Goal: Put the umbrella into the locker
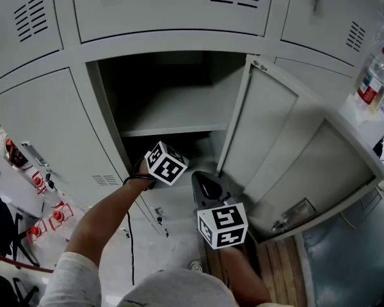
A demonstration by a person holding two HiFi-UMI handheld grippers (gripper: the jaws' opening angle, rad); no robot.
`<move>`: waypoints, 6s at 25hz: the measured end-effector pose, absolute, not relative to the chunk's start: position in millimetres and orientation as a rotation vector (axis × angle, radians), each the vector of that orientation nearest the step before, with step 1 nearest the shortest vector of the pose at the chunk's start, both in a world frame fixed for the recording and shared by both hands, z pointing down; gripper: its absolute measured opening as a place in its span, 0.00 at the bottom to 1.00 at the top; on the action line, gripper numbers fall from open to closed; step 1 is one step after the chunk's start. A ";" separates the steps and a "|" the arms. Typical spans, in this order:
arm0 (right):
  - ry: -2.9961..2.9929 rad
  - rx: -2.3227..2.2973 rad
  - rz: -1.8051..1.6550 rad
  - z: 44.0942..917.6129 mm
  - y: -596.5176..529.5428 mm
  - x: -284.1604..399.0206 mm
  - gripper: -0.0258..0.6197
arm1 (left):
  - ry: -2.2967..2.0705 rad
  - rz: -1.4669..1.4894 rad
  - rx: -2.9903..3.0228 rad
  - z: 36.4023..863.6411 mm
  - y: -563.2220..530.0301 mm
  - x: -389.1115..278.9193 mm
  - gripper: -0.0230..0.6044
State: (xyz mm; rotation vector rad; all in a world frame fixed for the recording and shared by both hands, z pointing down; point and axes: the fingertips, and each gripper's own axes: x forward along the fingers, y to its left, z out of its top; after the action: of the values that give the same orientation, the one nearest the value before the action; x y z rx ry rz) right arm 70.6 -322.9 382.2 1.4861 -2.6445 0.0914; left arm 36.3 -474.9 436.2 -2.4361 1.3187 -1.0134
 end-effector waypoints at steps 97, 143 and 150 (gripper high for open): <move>-2.630 1.558 0.126 378.9 -330.7 77.4 0.04 | 1.462 -0.924 -2.639 436.5 -456.8 28.9 0.47; -2.678 1.527 0.044 350.2 -314.4 52.8 0.04 | 1.547 -0.079 -2.934 369.3 -352.4 -9.8 0.15; -2.679 1.513 0.038 350.0 -309.9 54.5 0.04 | 1.566 -0.073 -2.904 364.3 -345.1 -13.1 0.12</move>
State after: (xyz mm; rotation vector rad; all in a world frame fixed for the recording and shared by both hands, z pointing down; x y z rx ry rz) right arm 54.5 -309.9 350.0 1.5128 -2.6793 0.0379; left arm -13.1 -345.1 364.3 -2.9041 1.5659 -0.0733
